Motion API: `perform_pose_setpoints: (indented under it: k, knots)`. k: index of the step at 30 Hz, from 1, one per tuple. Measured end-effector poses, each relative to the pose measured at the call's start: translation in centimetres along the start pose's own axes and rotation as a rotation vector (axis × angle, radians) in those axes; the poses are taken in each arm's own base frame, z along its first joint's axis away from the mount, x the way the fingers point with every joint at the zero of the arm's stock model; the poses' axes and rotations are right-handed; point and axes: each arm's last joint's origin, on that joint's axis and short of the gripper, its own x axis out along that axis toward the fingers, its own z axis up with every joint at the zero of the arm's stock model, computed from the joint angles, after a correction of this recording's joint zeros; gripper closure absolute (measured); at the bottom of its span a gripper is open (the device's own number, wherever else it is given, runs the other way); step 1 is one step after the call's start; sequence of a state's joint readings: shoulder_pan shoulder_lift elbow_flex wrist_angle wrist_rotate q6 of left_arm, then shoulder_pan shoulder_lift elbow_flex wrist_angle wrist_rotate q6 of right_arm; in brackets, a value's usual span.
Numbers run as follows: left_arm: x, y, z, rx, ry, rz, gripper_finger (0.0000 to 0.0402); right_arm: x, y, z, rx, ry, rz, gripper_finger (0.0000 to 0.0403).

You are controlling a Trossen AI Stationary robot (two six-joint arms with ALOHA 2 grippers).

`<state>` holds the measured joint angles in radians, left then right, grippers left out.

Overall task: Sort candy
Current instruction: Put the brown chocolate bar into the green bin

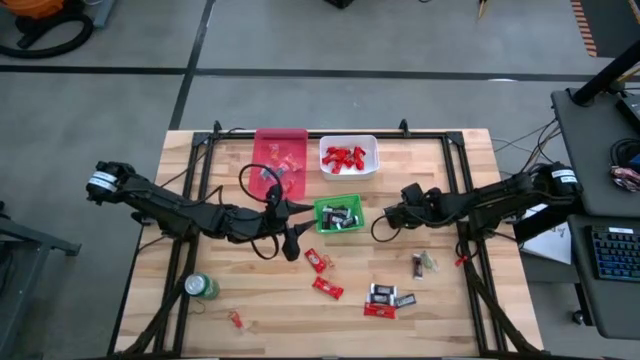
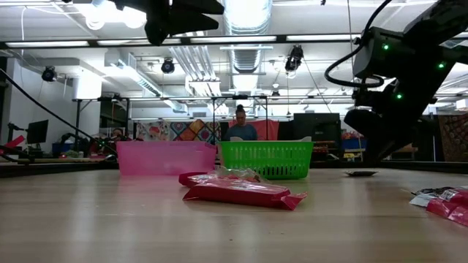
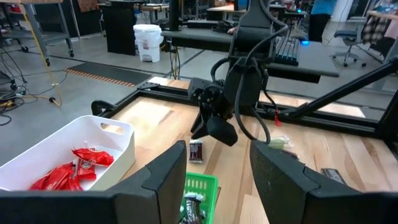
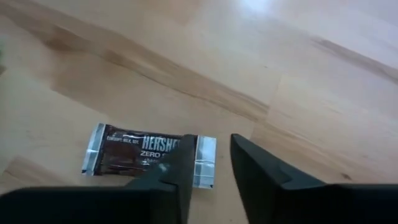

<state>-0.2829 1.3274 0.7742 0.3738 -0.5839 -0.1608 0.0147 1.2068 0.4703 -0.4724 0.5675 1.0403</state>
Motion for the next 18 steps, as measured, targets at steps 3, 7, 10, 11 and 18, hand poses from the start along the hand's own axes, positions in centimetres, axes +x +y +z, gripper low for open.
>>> perform_pose_setpoints:
  k: [3,7,10,11,18]
  knots:
    - [0.27,-0.13,-0.29,0.003,0.004,0.001,0.0240,0.02,0.03,-0.04,0.002,0.014,0.010,0.0352]
    - [0.45,-0.22,-0.50,0.005,0.007,0.001,0.0240,0.05,0.02,-0.13,0.003,0.025,0.017,0.0389]
    - [0.48,-0.24,-0.48,0.002,0.003,0.000,0.0240,0.07,0.07,-0.18,0.009,0.039,0.029,0.0390]
    - [0.50,-0.25,-0.48,0.001,0.002,0.000,0.0240,0.08,0.07,-0.20,0.014,0.042,0.032,0.0390]
    - [0.51,-0.25,-0.49,0.000,0.001,0.000,0.0240,0.41,-0.13,-0.57,0.034,0.038,0.041,0.0390]
